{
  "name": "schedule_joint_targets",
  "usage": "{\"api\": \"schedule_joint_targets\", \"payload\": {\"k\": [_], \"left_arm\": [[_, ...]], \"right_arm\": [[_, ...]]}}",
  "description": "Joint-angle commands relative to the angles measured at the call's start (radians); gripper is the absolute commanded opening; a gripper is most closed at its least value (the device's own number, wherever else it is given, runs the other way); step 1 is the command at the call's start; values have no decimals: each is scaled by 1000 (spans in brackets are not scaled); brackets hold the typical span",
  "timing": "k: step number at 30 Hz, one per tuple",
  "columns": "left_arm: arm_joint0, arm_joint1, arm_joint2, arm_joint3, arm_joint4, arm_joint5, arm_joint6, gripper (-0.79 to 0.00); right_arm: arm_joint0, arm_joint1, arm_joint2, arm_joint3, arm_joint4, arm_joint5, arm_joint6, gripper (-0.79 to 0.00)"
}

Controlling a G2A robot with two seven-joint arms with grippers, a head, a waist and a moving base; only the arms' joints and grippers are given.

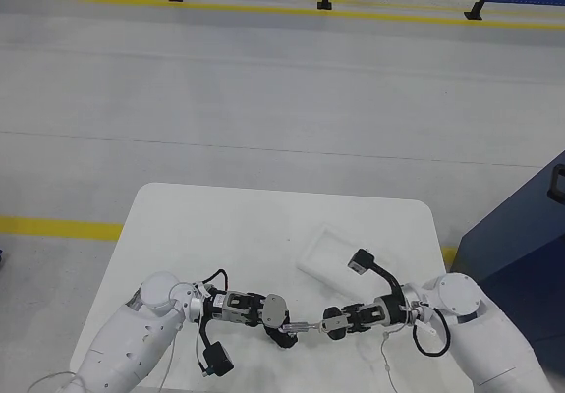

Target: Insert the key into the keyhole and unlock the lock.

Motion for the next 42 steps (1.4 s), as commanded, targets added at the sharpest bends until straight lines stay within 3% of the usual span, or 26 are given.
{"api": "schedule_joint_targets", "payload": {"k": [1, 20, 42], "left_arm": [[0, 0, 0, 0, 0, 0, 0, -785], [0, 0, 0, 0, 0, 0, 0, -785], [0, 0, 0, 0, 0, 0, 0, -785]], "right_arm": [[-6, 1, 7, -7, -1, -34, -5, -785], [-57, 39, 18, -118, -143, -208, -178, -785], [-35, 112, -82, -142, -258, -424, -395, -785]]}}
